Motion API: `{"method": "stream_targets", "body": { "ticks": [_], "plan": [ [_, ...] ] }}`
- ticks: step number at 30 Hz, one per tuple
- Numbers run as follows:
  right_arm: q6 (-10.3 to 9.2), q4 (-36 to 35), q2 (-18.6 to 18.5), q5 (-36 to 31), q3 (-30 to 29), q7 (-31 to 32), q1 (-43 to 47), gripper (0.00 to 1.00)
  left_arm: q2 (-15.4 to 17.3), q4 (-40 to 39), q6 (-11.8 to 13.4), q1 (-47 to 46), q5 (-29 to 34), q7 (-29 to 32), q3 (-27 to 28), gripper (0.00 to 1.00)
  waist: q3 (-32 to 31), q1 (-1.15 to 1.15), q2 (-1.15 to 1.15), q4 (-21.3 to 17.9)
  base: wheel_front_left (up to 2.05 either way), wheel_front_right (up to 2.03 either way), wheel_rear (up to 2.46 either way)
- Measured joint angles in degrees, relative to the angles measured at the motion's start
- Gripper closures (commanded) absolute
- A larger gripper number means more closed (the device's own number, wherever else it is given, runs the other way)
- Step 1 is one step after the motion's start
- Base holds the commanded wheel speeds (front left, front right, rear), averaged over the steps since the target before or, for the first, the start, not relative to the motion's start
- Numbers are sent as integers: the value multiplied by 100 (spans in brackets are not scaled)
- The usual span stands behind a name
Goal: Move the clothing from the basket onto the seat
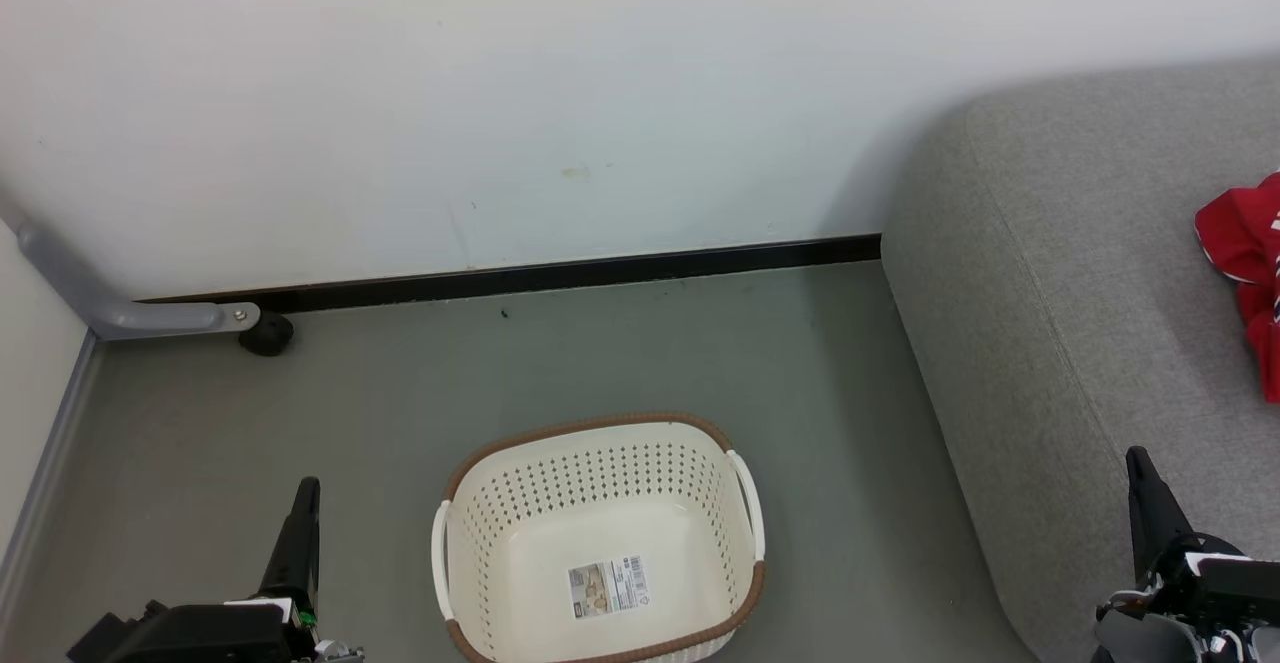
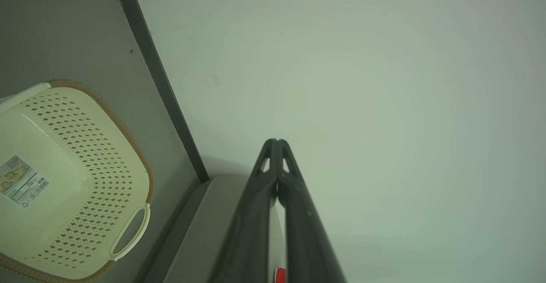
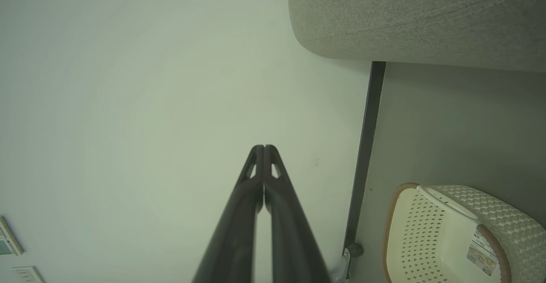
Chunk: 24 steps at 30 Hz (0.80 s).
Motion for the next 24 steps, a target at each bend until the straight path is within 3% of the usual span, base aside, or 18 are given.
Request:
{"method": "stream_targets", "body": {
  "ticks": [24],
  "plan": [
    [0, 0, 0, 0, 0, 0, 0, 100, -1, 1, 0, 0, -1, 0, 0, 100, 0, 0, 0, 0, 0, 0, 0]
  ]
}}
